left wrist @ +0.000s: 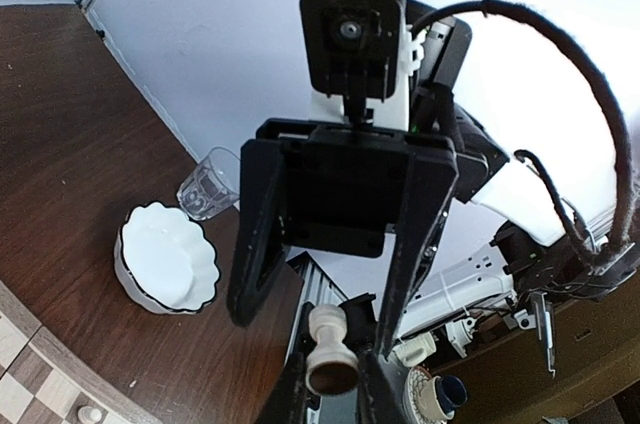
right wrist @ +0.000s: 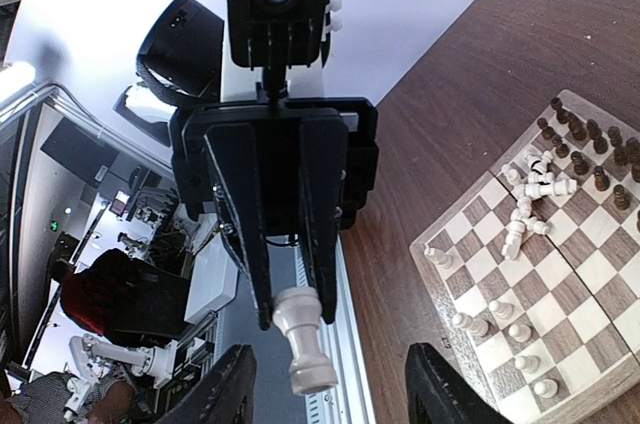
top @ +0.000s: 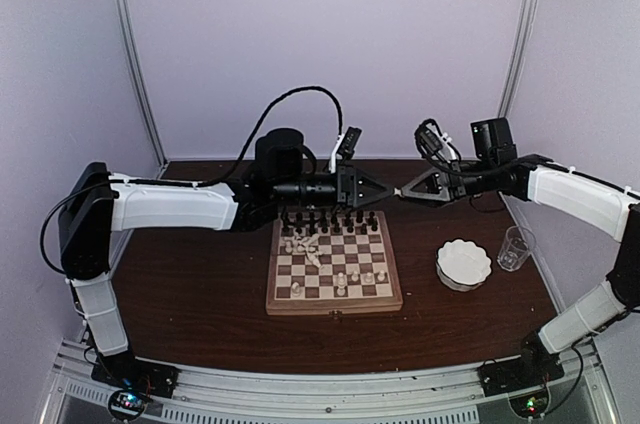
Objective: Set up the chess pieces on the board
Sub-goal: Pass from the left arm to the right
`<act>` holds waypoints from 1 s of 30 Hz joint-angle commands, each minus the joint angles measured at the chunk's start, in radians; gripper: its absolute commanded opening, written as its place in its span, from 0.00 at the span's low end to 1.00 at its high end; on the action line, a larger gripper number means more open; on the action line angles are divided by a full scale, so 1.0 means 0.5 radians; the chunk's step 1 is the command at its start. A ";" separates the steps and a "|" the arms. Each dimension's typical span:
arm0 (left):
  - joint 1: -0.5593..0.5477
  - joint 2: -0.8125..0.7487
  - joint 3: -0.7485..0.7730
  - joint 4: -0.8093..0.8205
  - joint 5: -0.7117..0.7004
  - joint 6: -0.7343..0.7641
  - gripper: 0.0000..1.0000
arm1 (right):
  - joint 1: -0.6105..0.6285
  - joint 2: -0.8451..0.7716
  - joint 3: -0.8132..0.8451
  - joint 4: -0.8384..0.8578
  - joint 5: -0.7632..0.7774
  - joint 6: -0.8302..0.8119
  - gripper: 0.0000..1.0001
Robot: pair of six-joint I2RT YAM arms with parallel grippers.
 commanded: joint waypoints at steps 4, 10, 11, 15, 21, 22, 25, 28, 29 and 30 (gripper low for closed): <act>0.001 0.020 -0.001 0.167 0.002 -0.038 0.06 | 0.044 -0.013 -0.028 0.221 -0.141 0.193 0.46; 0.000 0.029 -0.005 0.164 -0.004 -0.036 0.06 | 0.045 -0.016 -0.058 0.322 -0.163 0.278 0.30; -0.001 0.029 -0.005 0.161 -0.010 -0.035 0.06 | 0.045 -0.015 -0.062 0.331 -0.162 0.288 0.29; 0.002 0.043 0.000 0.156 -0.008 -0.035 0.07 | 0.045 -0.026 -0.065 0.340 -0.158 0.289 0.20; 0.013 0.044 0.009 0.021 -0.003 0.041 0.22 | 0.042 -0.022 -0.003 0.149 -0.086 0.106 0.09; 0.020 0.033 0.010 -0.039 -0.010 0.069 0.27 | 0.041 -0.013 0.049 -0.063 -0.051 -0.059 0.08; 0.062 -0.028 0.012 -0.305 -0.024 0.182 0.41 | 0.045 0.029 0.295 -0.755 0.166 -0.666 0.07; 0.137 -0.175 -0.018 -0.612 -0.056 0.385 0.56 | 0.071 0.079 0.540 -1.240 0.448 -1.138 0.06; 0.175 -0.230 -0.016 -0.732 -0.068 0.467 0.56 | 0.087 0.094 0.599 -1.354 0.534 -1.256 0.06; 0.211 -0.280 -0.004 -0.865 -0.080 0.558 0.57 | 0.110 0.104 0.642 -1.449 0.652 -1.373 0.06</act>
